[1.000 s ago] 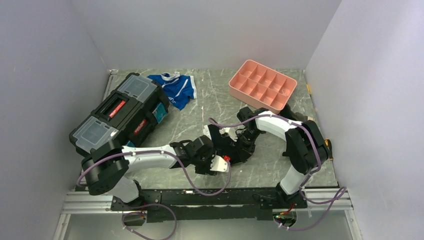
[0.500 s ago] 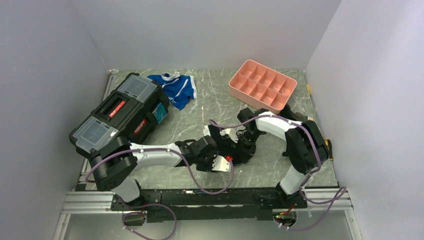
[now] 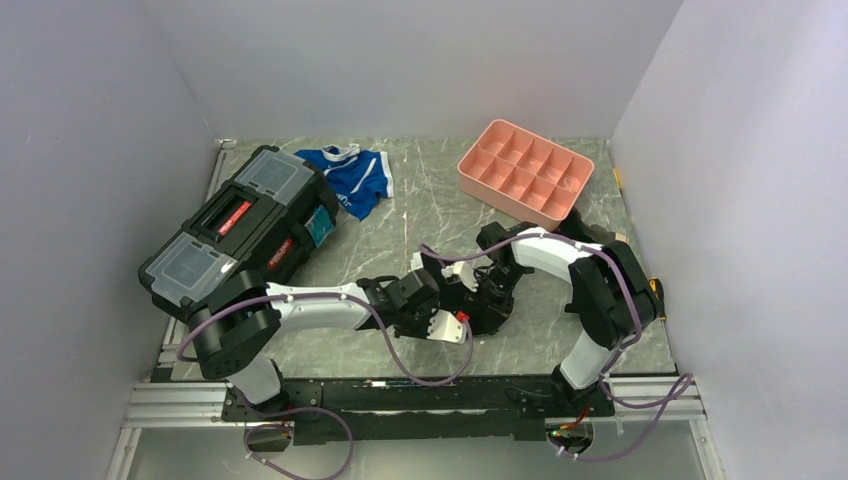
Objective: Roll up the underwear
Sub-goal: Fold the underwear at the center of the board.
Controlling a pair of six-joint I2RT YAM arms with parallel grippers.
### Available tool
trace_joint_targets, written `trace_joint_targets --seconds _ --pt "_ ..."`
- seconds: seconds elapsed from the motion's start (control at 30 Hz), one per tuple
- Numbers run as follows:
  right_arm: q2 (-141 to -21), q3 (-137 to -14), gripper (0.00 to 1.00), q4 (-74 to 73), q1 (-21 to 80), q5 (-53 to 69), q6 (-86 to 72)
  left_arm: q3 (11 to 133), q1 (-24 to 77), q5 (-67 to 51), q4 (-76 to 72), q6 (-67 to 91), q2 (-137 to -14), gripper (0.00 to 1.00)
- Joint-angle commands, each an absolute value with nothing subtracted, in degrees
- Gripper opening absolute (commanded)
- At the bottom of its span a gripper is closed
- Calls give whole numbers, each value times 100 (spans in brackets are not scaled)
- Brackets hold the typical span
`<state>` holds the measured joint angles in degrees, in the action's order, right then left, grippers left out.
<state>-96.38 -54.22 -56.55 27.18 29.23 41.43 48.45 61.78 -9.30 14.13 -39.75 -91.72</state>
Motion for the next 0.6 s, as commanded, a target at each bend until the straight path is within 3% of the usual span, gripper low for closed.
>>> trace_joint_targets --seconds 0.0,0.57 --pt "-9400 -5341 4 -5849 2688 3269 4350 5023 6249 -1164 2148 -3875 -9293 0" --pt "-9299 -5526 0 -6357 2688 3628 4641 5477 6213 -1805 3122 -3677 -8921 0"
